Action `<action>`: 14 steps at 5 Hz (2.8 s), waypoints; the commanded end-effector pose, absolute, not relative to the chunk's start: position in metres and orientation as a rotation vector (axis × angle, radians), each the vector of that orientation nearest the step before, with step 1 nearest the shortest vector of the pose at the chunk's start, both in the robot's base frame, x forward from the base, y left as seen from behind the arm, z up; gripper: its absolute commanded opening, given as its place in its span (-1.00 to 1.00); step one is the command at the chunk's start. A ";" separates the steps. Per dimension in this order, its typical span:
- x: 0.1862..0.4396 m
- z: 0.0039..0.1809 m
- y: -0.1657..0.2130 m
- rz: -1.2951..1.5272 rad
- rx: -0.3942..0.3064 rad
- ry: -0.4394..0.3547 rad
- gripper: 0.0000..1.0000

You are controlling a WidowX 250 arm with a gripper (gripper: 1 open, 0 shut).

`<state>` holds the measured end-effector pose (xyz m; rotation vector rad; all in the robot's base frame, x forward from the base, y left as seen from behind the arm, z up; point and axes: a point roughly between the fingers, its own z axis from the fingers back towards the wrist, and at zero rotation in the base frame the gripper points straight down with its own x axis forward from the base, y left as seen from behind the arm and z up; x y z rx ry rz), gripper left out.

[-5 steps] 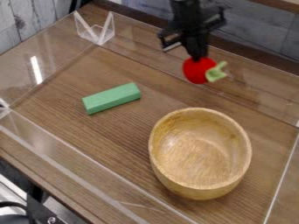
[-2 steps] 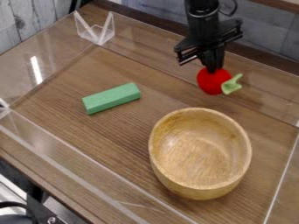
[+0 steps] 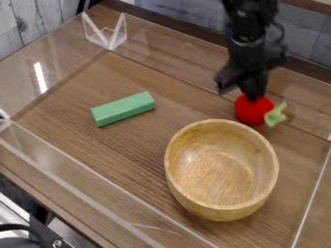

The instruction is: Move the red fruit to the right

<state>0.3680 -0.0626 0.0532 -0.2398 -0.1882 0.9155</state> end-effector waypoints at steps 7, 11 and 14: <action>0.372 0.033 -0.067 0.898 -0.295 -0.275 1.00; 0.368 0.067 -0.045 0.937 -0.352 -0.267 1.00; 0.365 0.098 -0.054 0.862 -0.388 -0.225 1.00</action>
